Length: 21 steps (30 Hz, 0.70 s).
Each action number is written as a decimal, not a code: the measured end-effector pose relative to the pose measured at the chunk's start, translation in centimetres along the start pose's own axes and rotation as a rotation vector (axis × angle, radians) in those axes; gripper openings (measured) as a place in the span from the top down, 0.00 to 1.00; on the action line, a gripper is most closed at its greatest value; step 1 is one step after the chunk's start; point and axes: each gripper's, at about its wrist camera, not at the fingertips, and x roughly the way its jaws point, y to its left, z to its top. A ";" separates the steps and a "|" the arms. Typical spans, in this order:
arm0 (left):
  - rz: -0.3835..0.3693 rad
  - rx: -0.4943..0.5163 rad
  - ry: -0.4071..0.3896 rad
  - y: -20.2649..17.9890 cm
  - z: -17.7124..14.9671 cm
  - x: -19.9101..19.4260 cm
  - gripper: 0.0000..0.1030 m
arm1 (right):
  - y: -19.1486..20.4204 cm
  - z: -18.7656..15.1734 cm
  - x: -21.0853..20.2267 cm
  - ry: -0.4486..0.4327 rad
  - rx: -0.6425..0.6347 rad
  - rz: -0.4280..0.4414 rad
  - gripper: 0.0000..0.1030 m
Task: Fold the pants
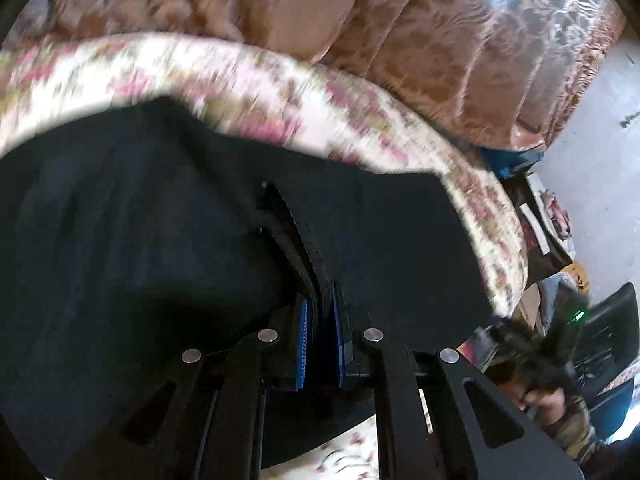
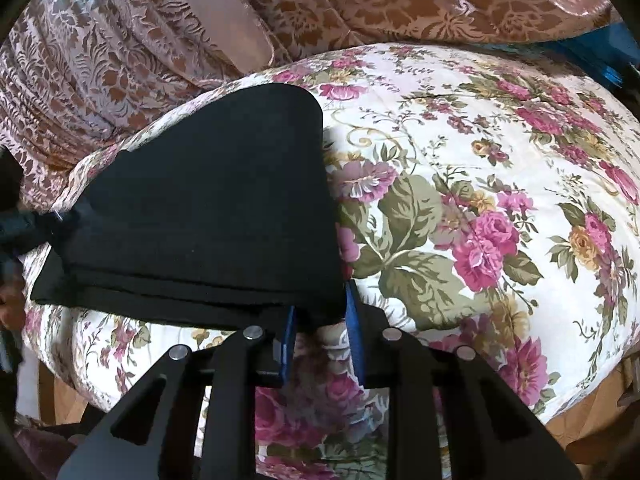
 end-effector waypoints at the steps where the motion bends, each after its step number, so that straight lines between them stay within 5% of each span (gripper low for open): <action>1: -0.003 -0.004 -0.014 0.1 -0.4 -0.1 0.91 | -0.2 0.2 0.0 0.022 -0.009 0.012 0.74; 4: -0.017 -0.017 -0.056 0.2 -0.8 -1.0 0.91 | -0.8 0.6 -1.2 0.081 -0.050 0.038 0.48; 11: 0.033 0.060 -0.107 -1.8 -1.0 -1.5 0.91 | 1.1 5.2 -4.5 -0.038 -0.084 0.103 0.48; 21: 0.098 0.110 -0.112 -2.5 -2.0 -1.2 0.91 | 15.0 11.7 4.0 0.018 -0.290 0.377 0.55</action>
